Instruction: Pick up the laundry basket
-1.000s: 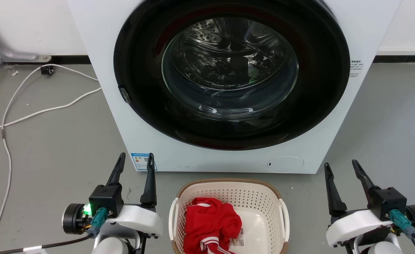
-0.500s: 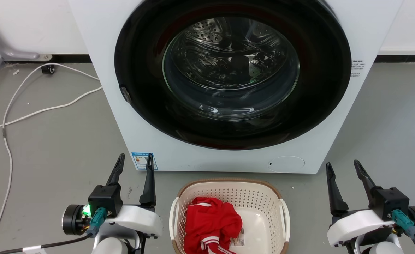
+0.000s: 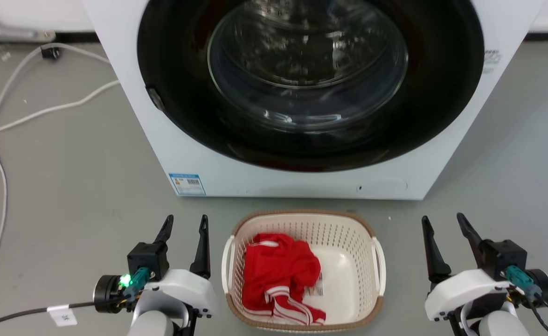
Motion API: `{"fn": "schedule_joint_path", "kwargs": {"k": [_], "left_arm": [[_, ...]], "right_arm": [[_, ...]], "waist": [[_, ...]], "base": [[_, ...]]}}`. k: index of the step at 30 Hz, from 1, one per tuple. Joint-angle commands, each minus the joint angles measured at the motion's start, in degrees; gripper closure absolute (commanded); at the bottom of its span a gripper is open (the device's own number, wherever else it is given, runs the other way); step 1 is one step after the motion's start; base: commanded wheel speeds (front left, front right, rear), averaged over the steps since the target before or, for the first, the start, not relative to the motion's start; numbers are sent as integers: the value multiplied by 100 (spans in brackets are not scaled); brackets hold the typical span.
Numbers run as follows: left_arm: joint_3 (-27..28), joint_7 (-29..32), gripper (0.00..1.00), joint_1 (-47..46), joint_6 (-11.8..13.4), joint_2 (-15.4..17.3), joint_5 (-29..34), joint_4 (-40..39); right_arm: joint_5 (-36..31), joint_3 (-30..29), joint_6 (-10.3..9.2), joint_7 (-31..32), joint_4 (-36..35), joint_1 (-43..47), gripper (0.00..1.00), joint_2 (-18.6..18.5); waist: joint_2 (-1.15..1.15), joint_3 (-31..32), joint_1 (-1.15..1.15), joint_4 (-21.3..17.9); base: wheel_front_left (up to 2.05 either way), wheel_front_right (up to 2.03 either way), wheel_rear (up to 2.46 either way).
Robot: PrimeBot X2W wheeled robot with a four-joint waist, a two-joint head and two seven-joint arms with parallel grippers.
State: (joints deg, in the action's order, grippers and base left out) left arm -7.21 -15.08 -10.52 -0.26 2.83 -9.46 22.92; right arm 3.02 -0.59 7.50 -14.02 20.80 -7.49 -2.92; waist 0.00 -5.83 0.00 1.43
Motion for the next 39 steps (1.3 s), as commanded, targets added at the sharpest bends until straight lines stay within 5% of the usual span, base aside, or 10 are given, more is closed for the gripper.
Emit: {"fn": "schedule_joint_path", "kwargs": {"k": [1, 22, 39], "left_arm": [[-12, -13, 0, -172, -40, 8, -68, 197], [-111, 448, 0, -2690, -662, 136, -782, 3578], [-724, 1730, 0, -4397, -723, 489, -1531, 4606]], "right_arm": [[28, 28, -2, -4, 140, -179, 0, 6], [968, 898, -2, 327, 3096, -2490, 0, 5], [1822, 1846, -2, 1022, 4697, -4412, 0, 5]], "waist": [[0, -374, 0, -42], [0, -2746, 0, -333], [0, -3946, 0, -442]], "base": [[0, 0, 0], [0, 0, 0], [0, 0, 0]]}}
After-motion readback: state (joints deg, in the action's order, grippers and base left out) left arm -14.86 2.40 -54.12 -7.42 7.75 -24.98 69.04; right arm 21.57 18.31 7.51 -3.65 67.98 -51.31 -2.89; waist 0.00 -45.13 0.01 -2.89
